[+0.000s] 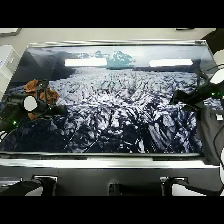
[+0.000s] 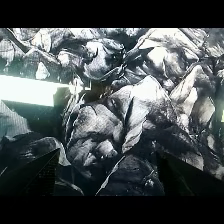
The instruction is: Fold the clothes and pants, and hang the long-sleeved shirts on hangers.
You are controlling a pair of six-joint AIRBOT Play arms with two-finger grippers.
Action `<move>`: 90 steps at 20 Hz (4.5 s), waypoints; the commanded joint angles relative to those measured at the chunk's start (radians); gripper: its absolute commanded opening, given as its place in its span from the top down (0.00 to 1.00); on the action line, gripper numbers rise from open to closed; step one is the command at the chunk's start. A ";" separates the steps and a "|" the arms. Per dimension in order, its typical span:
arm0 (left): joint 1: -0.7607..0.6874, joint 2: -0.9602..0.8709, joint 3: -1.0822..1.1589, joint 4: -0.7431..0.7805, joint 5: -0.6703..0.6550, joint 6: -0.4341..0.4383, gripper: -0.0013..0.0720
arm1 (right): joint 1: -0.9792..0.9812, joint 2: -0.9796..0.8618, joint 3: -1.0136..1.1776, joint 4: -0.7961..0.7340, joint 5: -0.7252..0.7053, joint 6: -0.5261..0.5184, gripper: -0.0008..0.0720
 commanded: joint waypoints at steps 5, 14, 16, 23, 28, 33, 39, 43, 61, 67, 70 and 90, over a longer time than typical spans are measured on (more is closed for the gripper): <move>0.001 0.001 0.000 0.000 0.000 0.000 0.01 | 0.001 0.001 0.000 0.000 0.000 0.003 0.04; 0.001 0.001 0.000 0.000 0.000 0.000 0.01 | 0.001 0.001 0.000 0.004 0.000 0.007 0.04; 0.001 0.001 0.000 0.000 0.007 0.000 0.01 | 0.001 0.001 0.000 0.003 -0.002 0.007 0.04; 0.001 -0.032 0.000 -0.055 0.359 -0.066 0.01 | 0.001 0.001 0.000 -0.004 -0.216 -0.005 0.04; 0.251 -0.180 0.262 -0.060 0.520 -0.262 0.01 | 0.001 0.001 0.000 -0.005 -0.317 -0.005 0.04; 0.580 -0.361 0.480 -0.113 -0.126 -0.247 0.01 | 0.001 -0.001 0.000 -0.003 -0.287 -0.005 0.06; 0.648 -0.435 0.364 -0.311 0.053 -0.162 0.01 | 0.001 -0.001 0.000 0.004 -0.257 -0.005 0.07; 0.637 -0.550 0.357 -0.500 0.039 -0.032 0.01 | 0.001 -0.001 0.000 0.007 -0.233 -0.004 0.07; 0.473 -0.140 0.331 -0.438 0.296 0.347 0.95 | 0.001 0.084 0.038 -0.009 -0.118 -0.068 0.07; 0.152 0.359 0.229 -0.327 0.305 0.237 0.95 | 0.001 0.225 0.159 -0.078 -0.153 -0.067 0.07; -0.104 0.483 0.049 -0.327 0.415 0.036 0.95 | 0.001 0.296 0.163 -0.075 -0.143 -0.064 0.07; -0.287 -0.159 0.193 -0.327 0.112 0.109 0.01 | 0.001 0.178 -0.031 0.063 0.141 -0.076 0.06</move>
